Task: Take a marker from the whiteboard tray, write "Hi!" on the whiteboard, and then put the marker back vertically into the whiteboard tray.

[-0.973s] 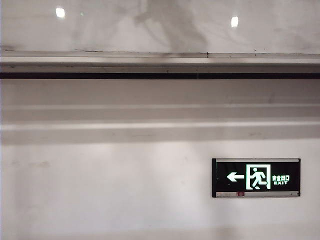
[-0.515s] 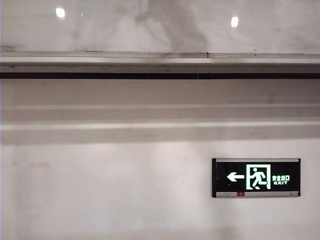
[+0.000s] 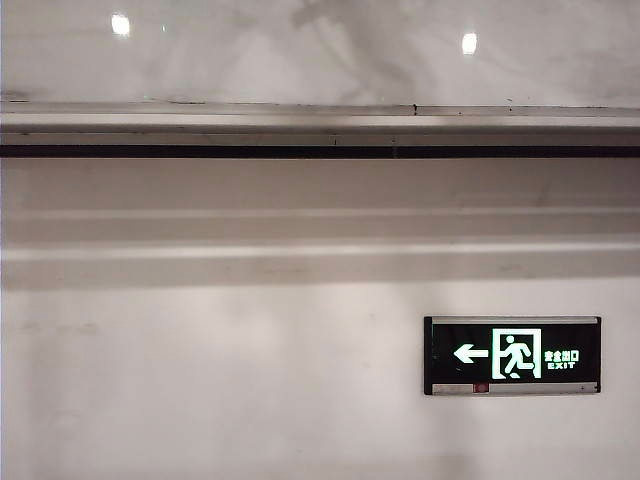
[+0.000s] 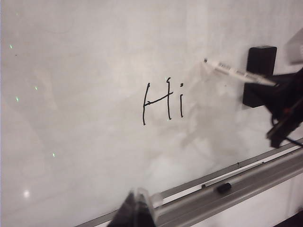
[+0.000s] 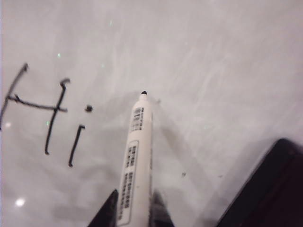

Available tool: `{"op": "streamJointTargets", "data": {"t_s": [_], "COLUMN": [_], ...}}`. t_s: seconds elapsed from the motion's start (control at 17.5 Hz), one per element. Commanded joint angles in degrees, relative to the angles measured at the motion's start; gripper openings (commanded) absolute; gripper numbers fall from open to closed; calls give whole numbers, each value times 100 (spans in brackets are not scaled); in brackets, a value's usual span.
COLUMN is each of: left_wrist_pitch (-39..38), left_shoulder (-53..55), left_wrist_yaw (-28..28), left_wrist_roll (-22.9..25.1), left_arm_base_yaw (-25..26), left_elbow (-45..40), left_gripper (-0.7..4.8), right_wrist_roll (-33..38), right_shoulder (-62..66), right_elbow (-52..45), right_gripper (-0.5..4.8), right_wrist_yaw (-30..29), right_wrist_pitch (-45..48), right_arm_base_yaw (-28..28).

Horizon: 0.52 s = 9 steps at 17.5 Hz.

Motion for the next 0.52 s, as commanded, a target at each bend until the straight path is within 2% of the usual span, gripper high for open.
{"op": "streamJointTargets", "data": {"t_s": [0.06,0.52], "left_wrist_pitch": [72,72], "left_shoulder": [-17,-17], "left_wrist_yaw": [24,26], "left_wrist_roll": [-20,-20], "left_arm_base_yaw": [-7,-7], "left_elbow": [17,17], "left_gripper": [-7,-7], "right_wrist_roll": [-2,0], "right_shoulder": [63,98], "right_elbow": [24,24], "right_gripper": [-1,-1], "right_wrist_yaw": [-61,-142], "right_wrist_pitch": [111,-227], "right_arm_base_yaw": [-81,-116]}}
